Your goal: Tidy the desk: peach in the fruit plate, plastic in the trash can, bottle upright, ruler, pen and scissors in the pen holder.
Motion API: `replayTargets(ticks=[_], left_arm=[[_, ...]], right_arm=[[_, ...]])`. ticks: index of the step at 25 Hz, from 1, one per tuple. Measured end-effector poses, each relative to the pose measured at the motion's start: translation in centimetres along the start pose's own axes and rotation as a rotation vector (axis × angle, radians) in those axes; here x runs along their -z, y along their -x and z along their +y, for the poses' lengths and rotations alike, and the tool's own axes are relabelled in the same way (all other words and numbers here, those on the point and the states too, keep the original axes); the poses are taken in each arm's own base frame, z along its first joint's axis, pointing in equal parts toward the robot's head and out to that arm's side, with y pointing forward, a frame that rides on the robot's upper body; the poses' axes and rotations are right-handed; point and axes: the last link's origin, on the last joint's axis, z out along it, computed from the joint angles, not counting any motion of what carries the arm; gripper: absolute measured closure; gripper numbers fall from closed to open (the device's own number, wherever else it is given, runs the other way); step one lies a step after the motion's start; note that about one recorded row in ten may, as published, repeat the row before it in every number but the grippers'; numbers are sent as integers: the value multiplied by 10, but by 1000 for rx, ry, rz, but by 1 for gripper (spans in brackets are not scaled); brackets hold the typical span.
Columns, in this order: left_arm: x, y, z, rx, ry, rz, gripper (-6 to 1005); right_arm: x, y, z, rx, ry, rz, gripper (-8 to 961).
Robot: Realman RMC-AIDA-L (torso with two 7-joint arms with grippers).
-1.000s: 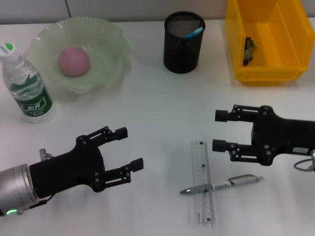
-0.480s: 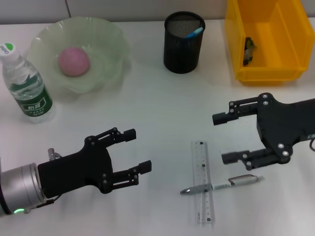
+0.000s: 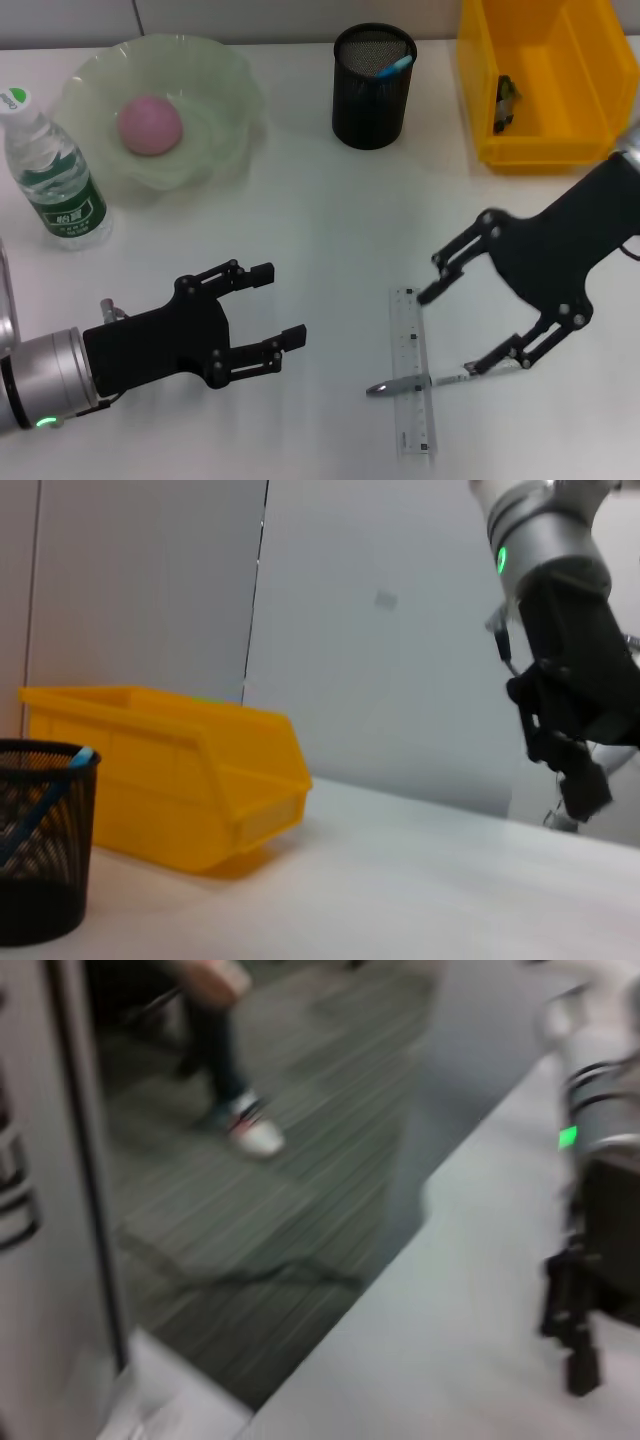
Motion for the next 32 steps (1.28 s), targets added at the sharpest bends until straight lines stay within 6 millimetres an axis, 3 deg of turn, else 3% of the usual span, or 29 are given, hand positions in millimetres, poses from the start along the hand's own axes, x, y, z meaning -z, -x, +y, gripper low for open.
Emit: replayTargets(ticks=[8,17,21,32], left_arm=[[8,-1,-5,-25,-7,-26,194],[8,-5,-9,12,22,-48,338],[5,-5,-7,16,37,-54,334],[4,-5,-7,16,56,-70,322]], right_arm=[[-22,17,-18,201,165,159,274],[-53,34,-24,377,397,274,273],[-62,39,-28,425,459,313,273],[-95,46,-39,559,477,369,274]])
